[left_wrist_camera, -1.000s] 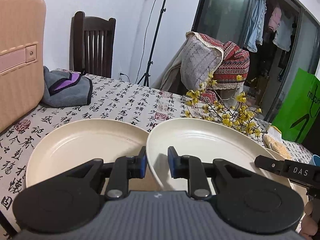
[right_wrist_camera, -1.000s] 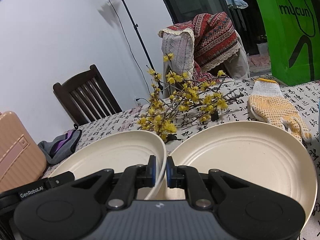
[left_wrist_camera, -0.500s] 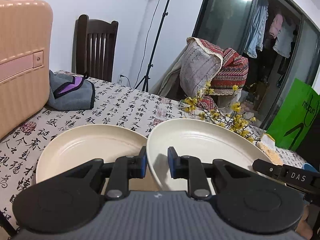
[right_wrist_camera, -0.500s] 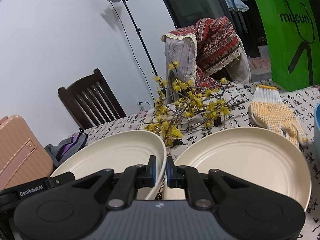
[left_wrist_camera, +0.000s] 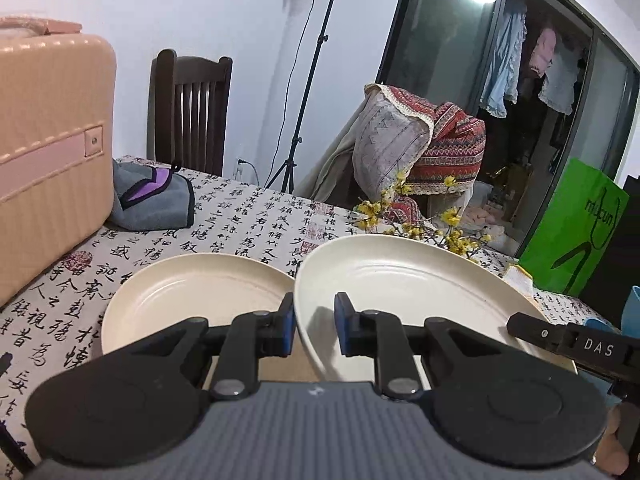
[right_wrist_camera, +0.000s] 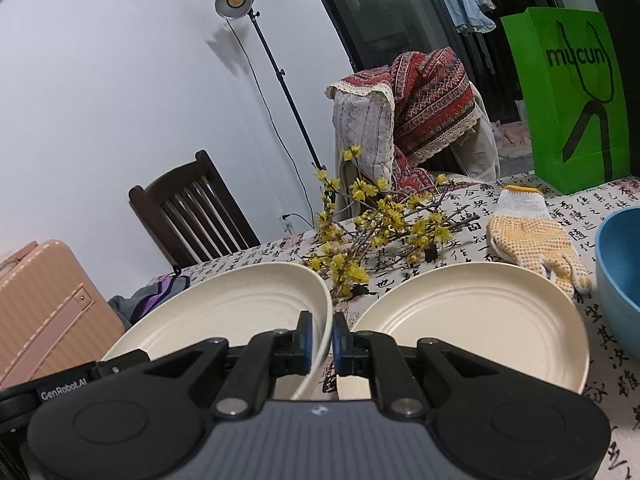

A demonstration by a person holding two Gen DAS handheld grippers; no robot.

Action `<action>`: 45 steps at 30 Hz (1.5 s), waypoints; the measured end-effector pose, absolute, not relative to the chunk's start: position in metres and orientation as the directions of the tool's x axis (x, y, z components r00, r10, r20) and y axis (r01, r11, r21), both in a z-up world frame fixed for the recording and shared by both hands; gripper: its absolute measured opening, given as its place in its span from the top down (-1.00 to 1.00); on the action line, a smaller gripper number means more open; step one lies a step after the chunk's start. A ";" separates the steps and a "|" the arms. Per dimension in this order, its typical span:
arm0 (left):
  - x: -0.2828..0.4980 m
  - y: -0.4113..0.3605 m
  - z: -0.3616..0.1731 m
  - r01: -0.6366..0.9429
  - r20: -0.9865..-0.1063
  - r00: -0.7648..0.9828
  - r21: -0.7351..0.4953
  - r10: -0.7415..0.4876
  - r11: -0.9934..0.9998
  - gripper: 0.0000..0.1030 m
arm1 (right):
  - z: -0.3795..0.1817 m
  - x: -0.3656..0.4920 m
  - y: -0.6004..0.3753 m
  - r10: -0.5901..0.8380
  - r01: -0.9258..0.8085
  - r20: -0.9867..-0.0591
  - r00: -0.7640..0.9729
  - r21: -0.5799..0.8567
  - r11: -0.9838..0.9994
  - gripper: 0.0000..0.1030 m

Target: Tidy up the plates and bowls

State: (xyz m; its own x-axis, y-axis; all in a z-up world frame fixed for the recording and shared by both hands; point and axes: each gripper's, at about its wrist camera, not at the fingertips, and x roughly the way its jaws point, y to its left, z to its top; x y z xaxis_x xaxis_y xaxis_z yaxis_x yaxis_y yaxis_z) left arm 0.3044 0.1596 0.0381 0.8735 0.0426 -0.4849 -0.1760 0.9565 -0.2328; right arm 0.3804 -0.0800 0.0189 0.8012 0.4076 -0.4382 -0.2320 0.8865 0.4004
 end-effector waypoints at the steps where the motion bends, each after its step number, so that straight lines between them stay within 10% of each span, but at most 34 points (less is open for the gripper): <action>1: 0.302 0.159 0.040 -0.176 -0.483 0.875 -0.234 0.042 0.956 0.61 | 0.020 0.378 -0.081 0.407 -0.232 -0.436 0.803 0.401 0.886 0.81; 45: 0.178 0.093 0.080 -0.086 -0.402 0.916 -0.233 -0.016 0.969 0.61 | 0.059 0.243 -0.152 0.369 -0.213 -0.327 0.870 0.424 0.880 0.81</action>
